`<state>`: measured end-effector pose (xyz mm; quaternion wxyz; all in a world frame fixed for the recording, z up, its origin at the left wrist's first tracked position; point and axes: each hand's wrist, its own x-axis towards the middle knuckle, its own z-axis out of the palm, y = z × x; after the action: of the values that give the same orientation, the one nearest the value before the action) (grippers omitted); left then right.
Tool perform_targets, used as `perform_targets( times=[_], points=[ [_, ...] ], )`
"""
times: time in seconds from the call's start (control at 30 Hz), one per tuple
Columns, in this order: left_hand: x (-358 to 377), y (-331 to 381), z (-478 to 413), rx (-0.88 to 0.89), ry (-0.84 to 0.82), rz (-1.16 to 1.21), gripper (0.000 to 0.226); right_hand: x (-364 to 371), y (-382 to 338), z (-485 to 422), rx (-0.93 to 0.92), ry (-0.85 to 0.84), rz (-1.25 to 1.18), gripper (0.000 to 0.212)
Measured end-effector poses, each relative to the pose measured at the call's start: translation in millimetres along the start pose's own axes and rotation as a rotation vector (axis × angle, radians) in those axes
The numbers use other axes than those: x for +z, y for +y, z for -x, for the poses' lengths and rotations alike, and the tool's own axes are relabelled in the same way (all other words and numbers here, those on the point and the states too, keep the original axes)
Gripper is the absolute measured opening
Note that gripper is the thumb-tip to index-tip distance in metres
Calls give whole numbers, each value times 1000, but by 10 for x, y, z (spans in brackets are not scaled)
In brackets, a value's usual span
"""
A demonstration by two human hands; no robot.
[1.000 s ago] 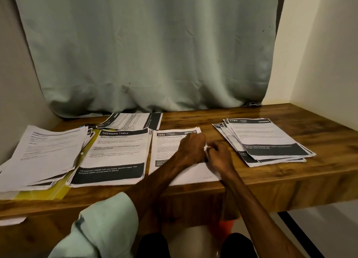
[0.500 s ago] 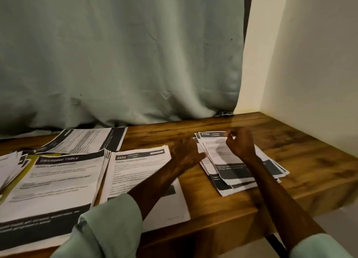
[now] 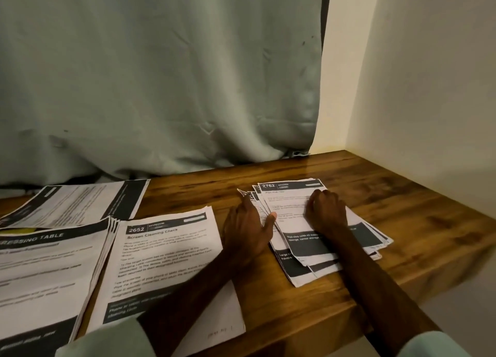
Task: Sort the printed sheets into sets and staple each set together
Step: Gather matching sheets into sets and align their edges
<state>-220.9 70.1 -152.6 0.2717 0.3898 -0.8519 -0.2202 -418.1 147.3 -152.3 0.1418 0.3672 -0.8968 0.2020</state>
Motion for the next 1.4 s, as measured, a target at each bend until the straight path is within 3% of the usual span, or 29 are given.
perform_targets(
  times=[0.2, 0.37, 0.53, 0.73, 0.9, 1.03, 1.2, 1.4],
  points=[
    [243, -174, -120, -77, 20, 408, 100, 65, 28, -87, -14, -34, 43, 36],
    [113, -64, -99, -210, 10, 506, 112, 99, -31, -80, -98, -37, 41, 32],
    [12, 86, -13, -299, -8, 619, 46, 106, -39, -84, -104, -17, 15, 29],
    [136, 49, -88, -260, -70, 711, 26, 107, -40, -92, -89, -20, -51, 24],
    [253, -16, -206, -276, -141, 707, 34, 44, -3, -137, -16, 20, -106, 20],
    [279, -50, -187, -218, -73, 681, 33, 2, 60, -153, 130, 113, -154, 33],
    [154, -74, -189, -132, 27, 722, 37, -72, 102, -98, 218, 173, -317, 65],
    [-187, -153, -351, -97, 57, 843, 38, -165, -6, -62, 182, 196, -894, 58]
  ],
)
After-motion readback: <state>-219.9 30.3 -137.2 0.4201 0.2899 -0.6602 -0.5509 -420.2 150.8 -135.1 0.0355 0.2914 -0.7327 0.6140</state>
